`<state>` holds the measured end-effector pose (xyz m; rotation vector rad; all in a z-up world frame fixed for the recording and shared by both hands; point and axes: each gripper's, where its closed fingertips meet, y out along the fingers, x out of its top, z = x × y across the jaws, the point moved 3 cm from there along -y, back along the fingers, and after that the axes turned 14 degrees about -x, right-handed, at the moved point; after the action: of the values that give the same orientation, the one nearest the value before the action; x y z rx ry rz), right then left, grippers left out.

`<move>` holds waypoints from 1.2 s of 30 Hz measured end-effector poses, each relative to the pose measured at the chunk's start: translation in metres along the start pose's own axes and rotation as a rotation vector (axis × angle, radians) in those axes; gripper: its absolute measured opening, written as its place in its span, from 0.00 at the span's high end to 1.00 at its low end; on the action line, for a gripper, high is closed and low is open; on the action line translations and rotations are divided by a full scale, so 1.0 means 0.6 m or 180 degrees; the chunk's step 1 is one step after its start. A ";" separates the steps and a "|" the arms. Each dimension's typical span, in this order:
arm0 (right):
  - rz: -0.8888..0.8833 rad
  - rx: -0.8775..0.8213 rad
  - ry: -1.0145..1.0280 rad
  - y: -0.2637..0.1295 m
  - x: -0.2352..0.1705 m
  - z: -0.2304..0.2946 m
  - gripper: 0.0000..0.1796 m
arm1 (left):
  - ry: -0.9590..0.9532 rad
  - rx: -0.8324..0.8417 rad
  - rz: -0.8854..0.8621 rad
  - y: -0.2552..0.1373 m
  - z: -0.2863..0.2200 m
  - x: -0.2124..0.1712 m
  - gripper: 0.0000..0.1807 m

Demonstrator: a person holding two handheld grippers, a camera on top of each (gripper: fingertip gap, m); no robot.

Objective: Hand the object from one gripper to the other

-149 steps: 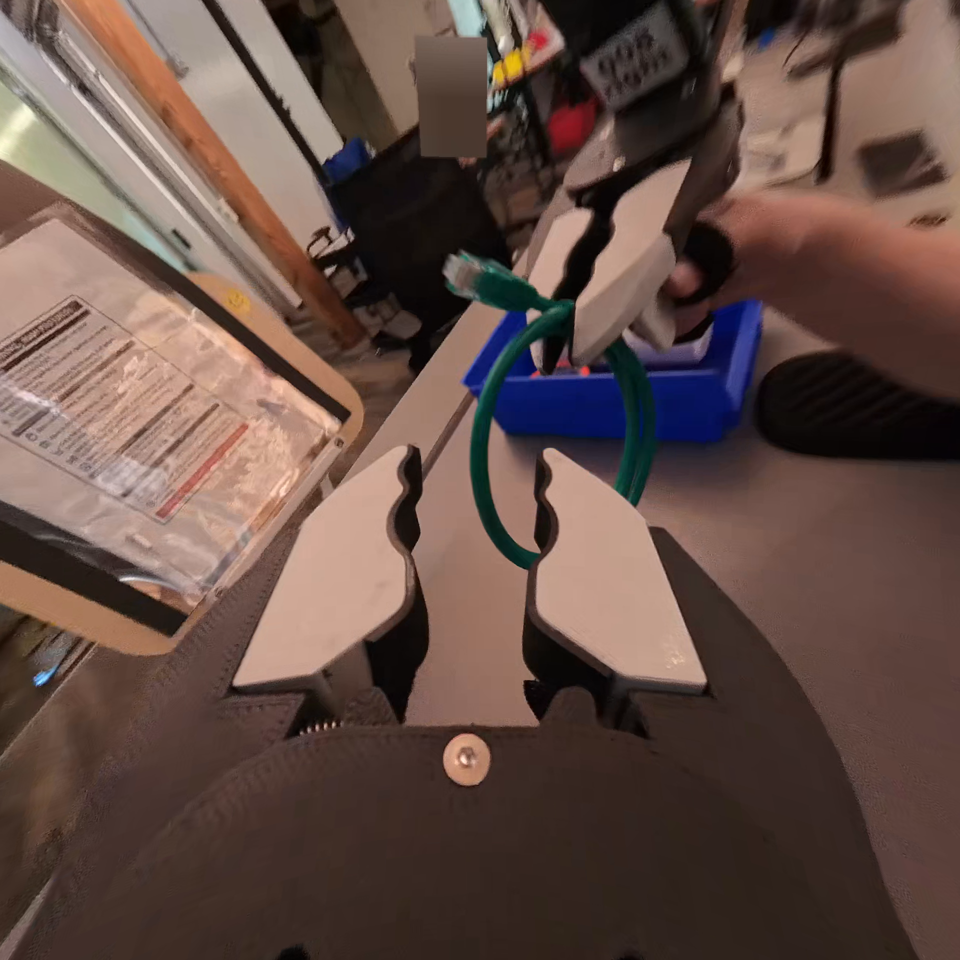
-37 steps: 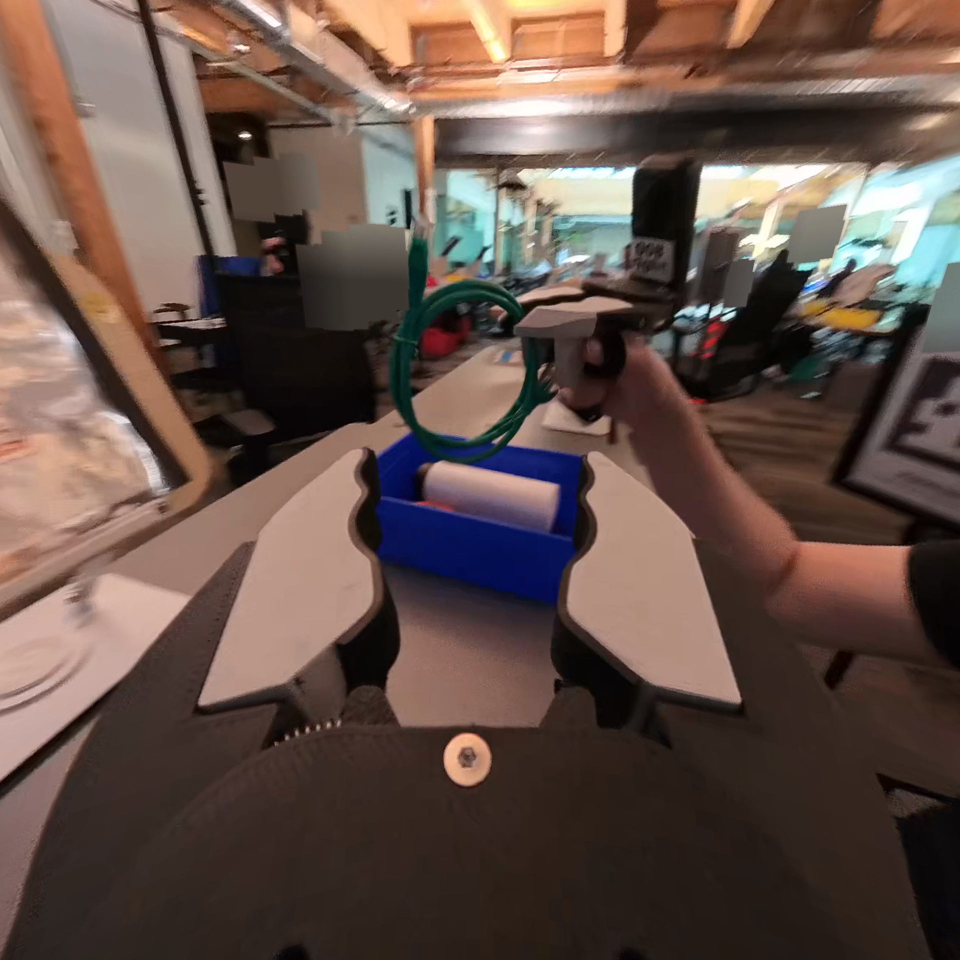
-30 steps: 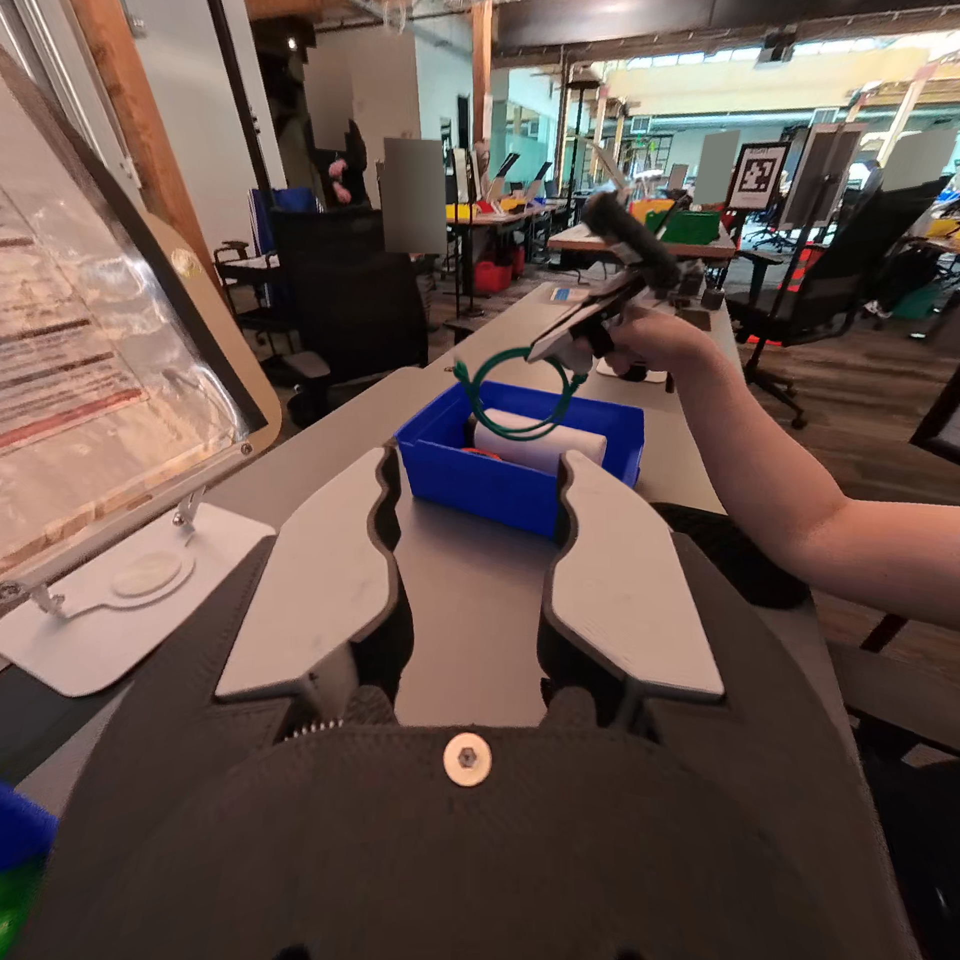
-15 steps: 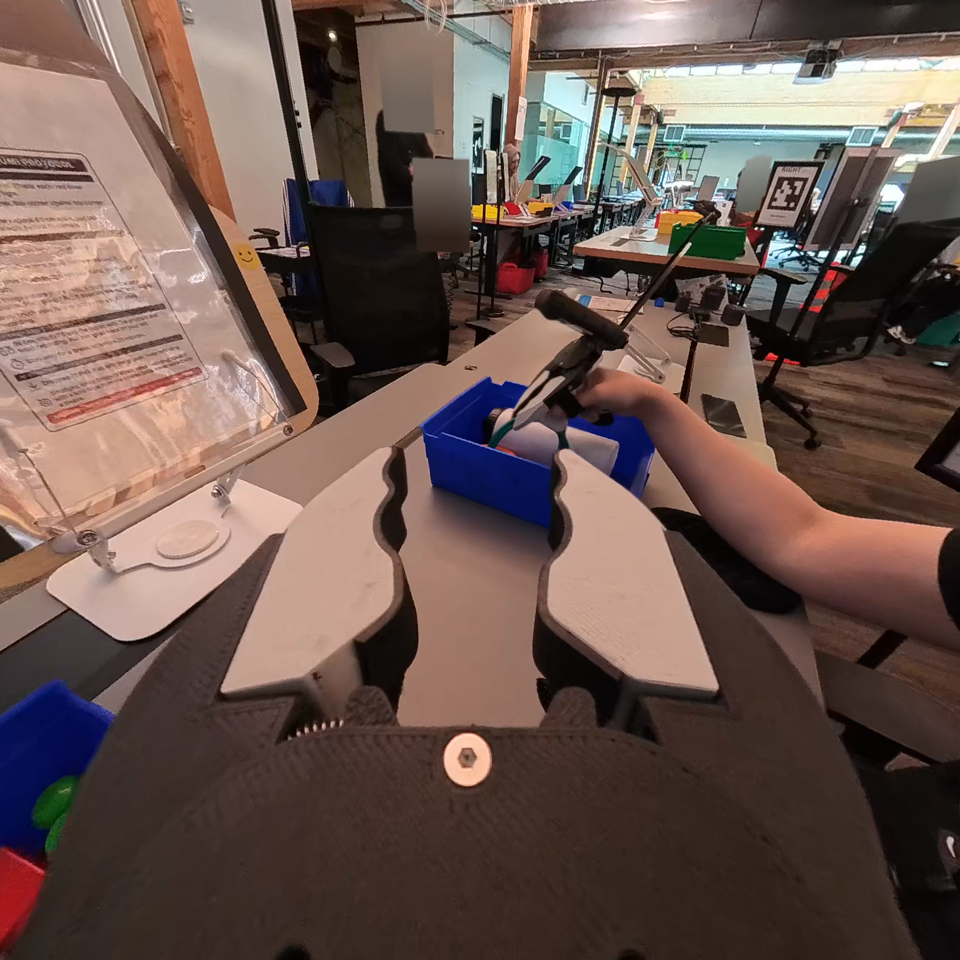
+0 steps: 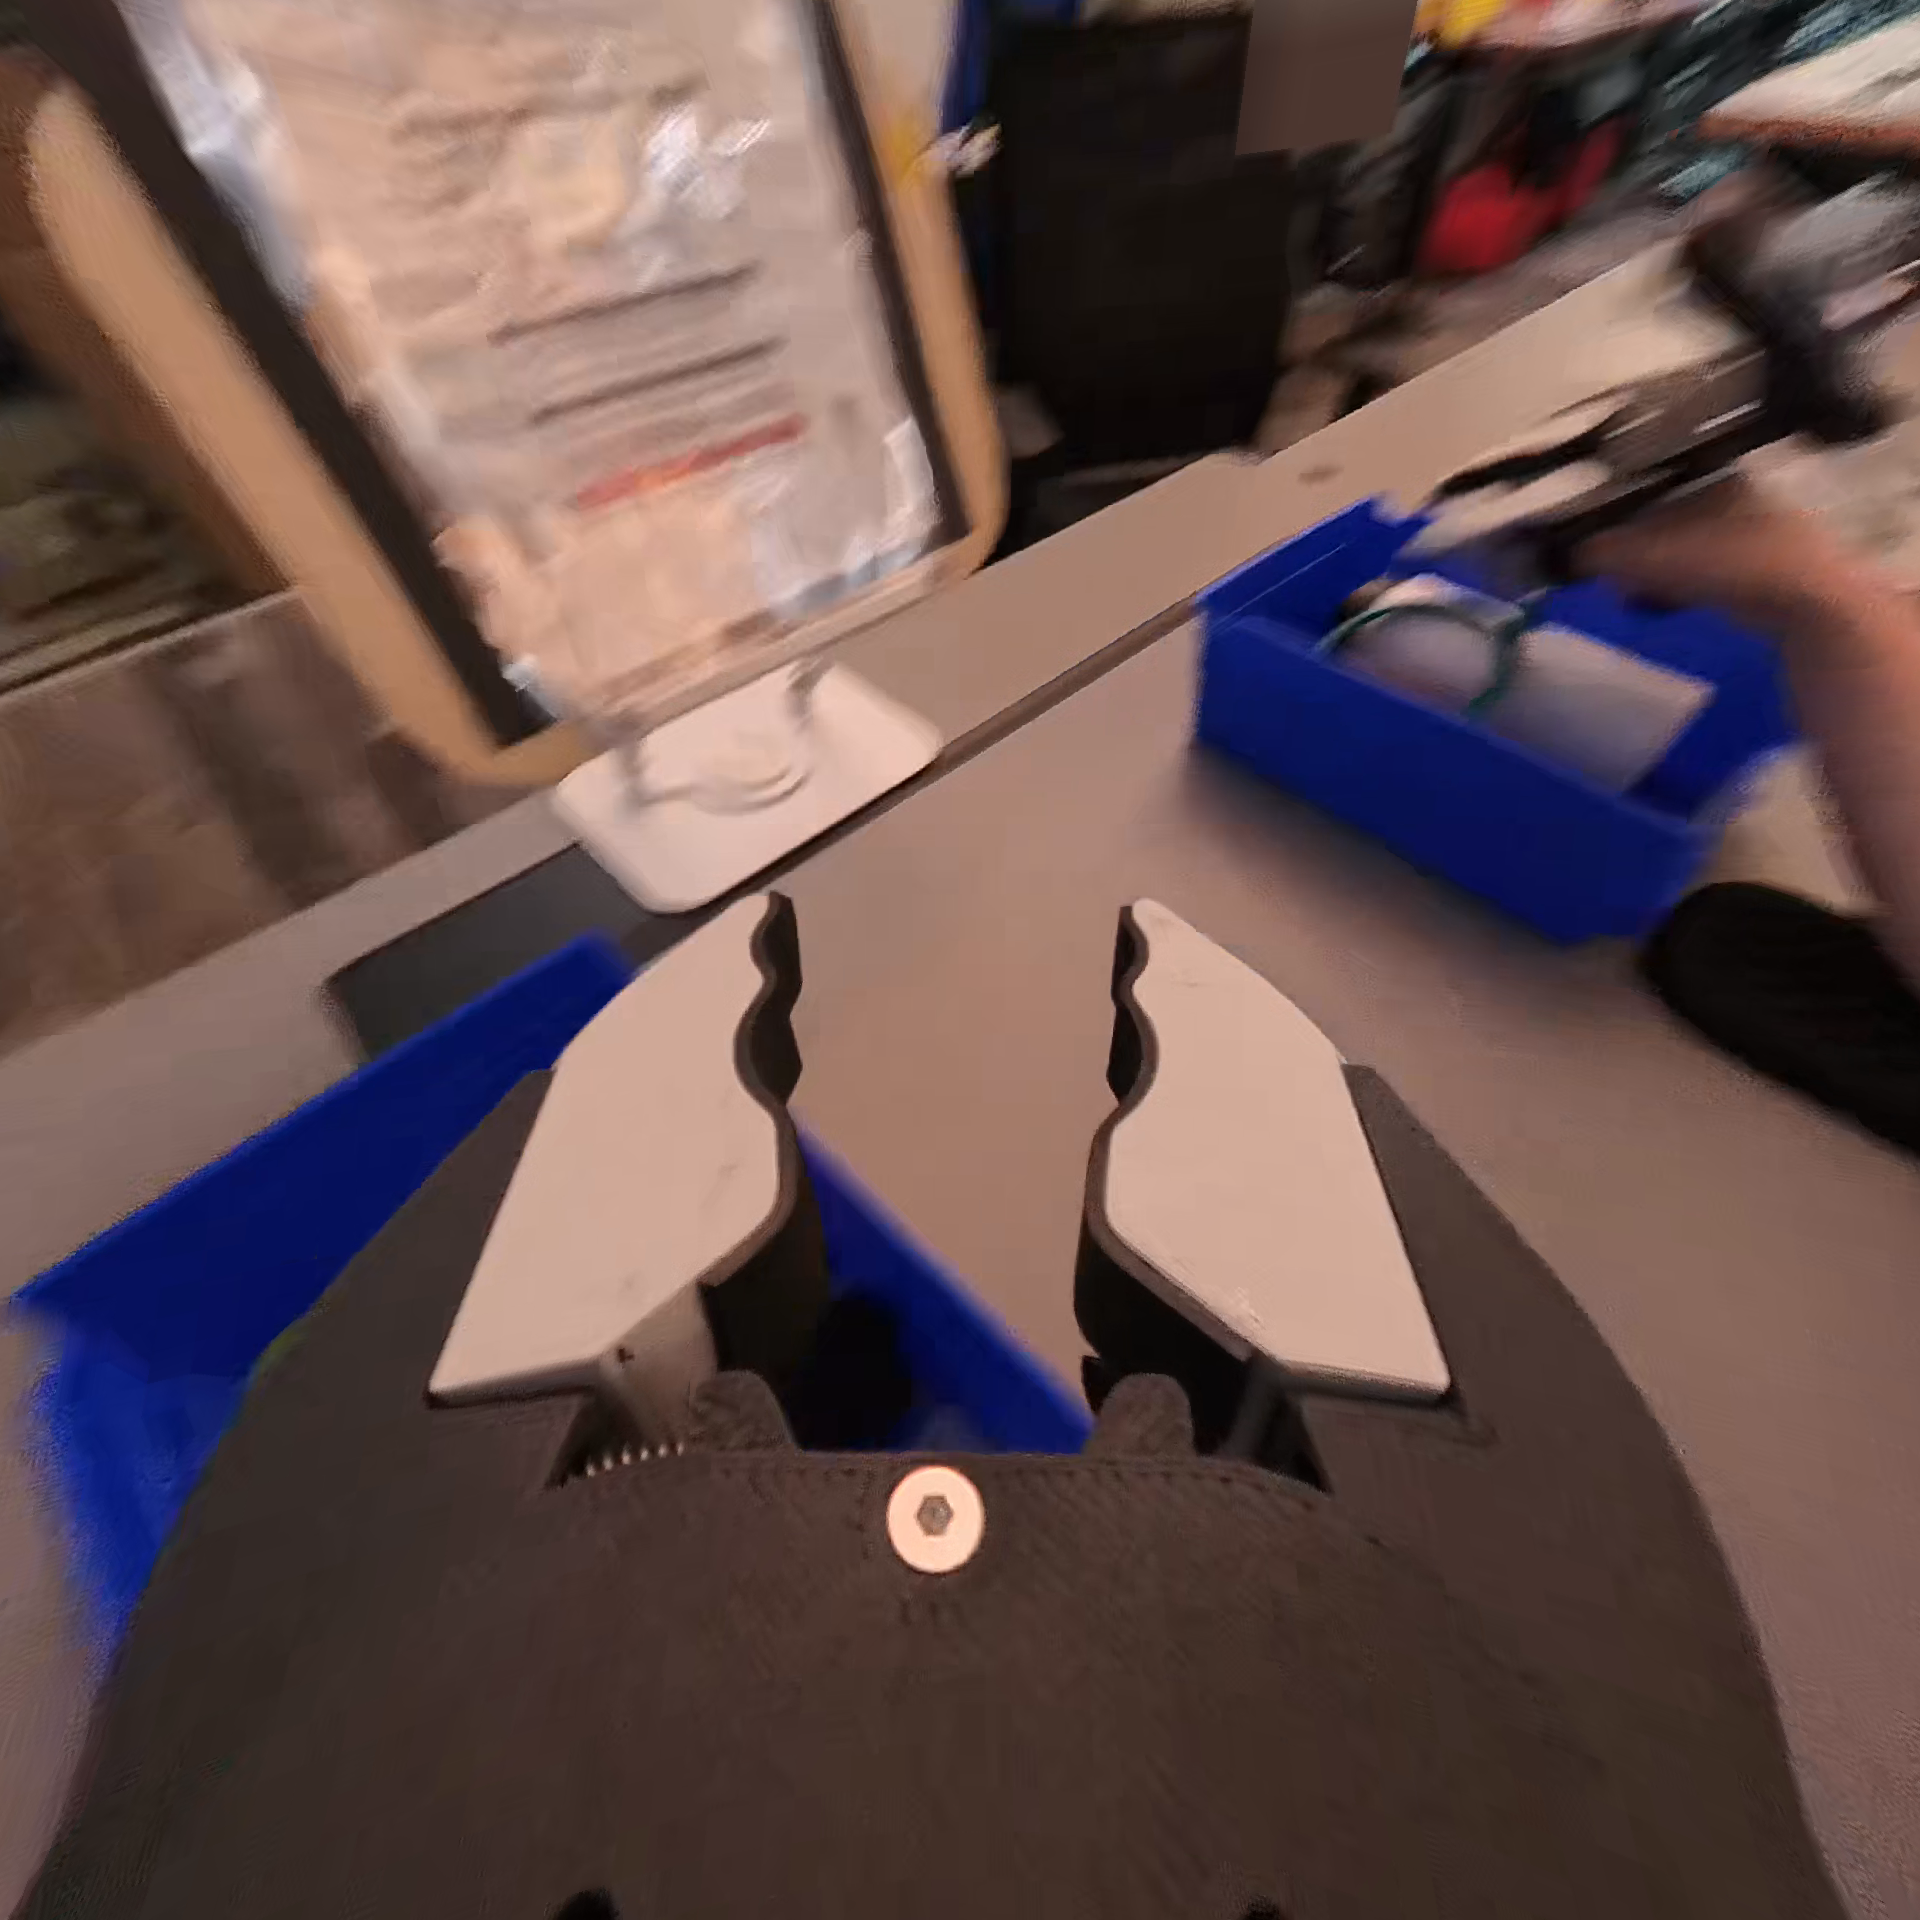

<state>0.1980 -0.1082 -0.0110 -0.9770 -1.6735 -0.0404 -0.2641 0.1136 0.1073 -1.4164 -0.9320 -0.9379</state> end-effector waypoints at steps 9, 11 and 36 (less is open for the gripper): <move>-0.0632 0.0295 0.0433 -0.070 0.068 -0.003 0.76 | -0.0911 0.0844 0.1211 -0.007 0.170 -0.178 0.73; -0.0675 0.0318 0.0461 -0.076 0.073 -0.003 0.77 | -0.1016 0.0943 0.1238 0.016 0.199 -0.204 0.73; -0.0673 0.0435 0.0644 -0.079 0.071 -0.017 0.78 | -0.0312 0.1234 0.2217 0.129 0.301 -0.311 0.81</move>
<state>0.1764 -0.1197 0.0485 -0.6683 -1.5642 -0.1585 -0.2550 0.2857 -0.1020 -1.3130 -0.5743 -0.1567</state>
